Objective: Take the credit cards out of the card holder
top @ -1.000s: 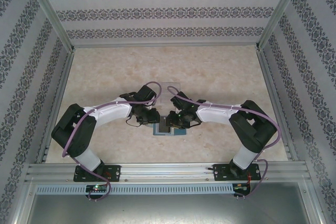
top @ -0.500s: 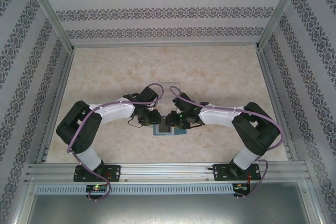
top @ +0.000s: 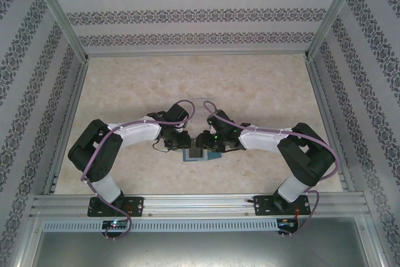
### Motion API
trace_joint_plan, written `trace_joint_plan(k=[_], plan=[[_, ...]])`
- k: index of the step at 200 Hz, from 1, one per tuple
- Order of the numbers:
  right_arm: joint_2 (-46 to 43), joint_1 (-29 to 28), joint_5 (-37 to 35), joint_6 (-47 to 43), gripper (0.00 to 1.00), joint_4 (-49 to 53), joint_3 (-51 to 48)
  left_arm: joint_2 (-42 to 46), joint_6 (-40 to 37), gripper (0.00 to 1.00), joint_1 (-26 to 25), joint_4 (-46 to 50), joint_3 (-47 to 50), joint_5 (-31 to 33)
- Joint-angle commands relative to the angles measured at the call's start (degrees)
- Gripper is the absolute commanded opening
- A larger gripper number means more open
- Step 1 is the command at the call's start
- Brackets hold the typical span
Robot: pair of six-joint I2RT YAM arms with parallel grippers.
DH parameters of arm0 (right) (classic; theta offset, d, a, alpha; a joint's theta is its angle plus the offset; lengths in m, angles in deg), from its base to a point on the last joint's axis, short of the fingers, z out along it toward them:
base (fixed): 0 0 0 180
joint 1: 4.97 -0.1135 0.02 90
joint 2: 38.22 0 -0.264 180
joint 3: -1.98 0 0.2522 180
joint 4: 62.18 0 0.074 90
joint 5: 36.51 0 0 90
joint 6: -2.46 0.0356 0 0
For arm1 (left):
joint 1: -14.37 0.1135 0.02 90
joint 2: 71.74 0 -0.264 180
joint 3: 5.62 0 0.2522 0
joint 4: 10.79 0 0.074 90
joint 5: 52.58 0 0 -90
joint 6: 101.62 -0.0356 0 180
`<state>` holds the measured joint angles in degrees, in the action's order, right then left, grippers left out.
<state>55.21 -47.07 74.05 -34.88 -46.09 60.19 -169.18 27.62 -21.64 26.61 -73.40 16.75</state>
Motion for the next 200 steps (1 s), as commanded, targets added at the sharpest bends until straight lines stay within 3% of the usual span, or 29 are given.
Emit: trace_joint_plan(k=[1, 107, 200], plan=[[-1.7, 0.4, 1.0, 0.2, 0.38, -1.4, -0.3, -2.1, -1.3, 0.24, -0.7, 0.7, 0.4, 1.7], [2.5, 0.0, 3.6, -0.2, 0.38, -1.7, 1.7, -1.8, -1.5, 0.24, -0.7, 0.4, 0.0, 0.4], [0.0, -0.2, -2.6, -2.0, 0.38, 7.3, 2.9, -2.3, -2.1, 0.29, -0.7, 1.2, -0.3, 0.2]])
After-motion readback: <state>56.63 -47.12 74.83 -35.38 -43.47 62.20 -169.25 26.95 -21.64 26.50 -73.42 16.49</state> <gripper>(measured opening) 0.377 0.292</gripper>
